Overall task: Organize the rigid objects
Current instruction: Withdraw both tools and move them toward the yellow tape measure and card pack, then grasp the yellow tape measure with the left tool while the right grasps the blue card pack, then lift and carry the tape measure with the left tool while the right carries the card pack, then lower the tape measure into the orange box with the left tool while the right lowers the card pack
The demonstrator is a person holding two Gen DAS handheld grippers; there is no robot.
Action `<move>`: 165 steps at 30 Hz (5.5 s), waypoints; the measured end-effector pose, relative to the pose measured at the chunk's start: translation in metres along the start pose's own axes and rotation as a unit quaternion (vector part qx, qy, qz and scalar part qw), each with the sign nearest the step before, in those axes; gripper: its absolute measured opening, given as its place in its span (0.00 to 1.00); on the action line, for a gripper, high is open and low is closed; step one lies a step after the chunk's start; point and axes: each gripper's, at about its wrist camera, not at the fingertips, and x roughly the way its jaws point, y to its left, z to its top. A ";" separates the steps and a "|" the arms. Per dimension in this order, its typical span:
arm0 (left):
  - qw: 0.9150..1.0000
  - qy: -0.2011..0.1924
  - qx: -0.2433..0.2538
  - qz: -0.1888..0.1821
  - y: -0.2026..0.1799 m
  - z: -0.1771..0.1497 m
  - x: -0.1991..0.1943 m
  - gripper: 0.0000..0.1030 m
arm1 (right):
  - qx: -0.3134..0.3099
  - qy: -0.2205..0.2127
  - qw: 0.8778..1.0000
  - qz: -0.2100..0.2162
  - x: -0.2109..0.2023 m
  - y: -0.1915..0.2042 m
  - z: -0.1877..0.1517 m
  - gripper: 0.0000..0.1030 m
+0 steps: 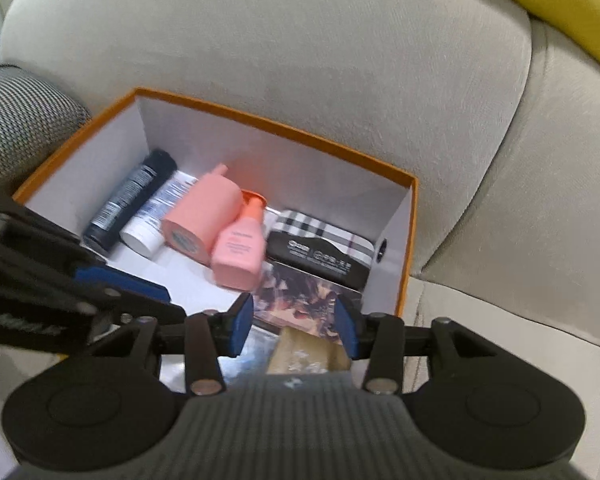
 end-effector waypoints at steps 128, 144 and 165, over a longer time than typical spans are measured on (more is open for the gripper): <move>0.984 -0.177 -0.013 -0.011 0.015 -0.042 -0.112 0.21 | 0.194 -0.216 0.952 0.099 -0.081 0.051 -0.038 0.13; 0.996 -0.079 -0.044 -0.002 0.085 0.023 -0.047 0.21 | 0.271 -0.020 0.958 0.086 0.034 0.001 0.028 0.13; 0.999 -0.033 -0.022 0.008 0.094 0.022 -0.011 0.21 | 0.252 0.161 0.949 0.097 0.124 0.021 0.018 0.14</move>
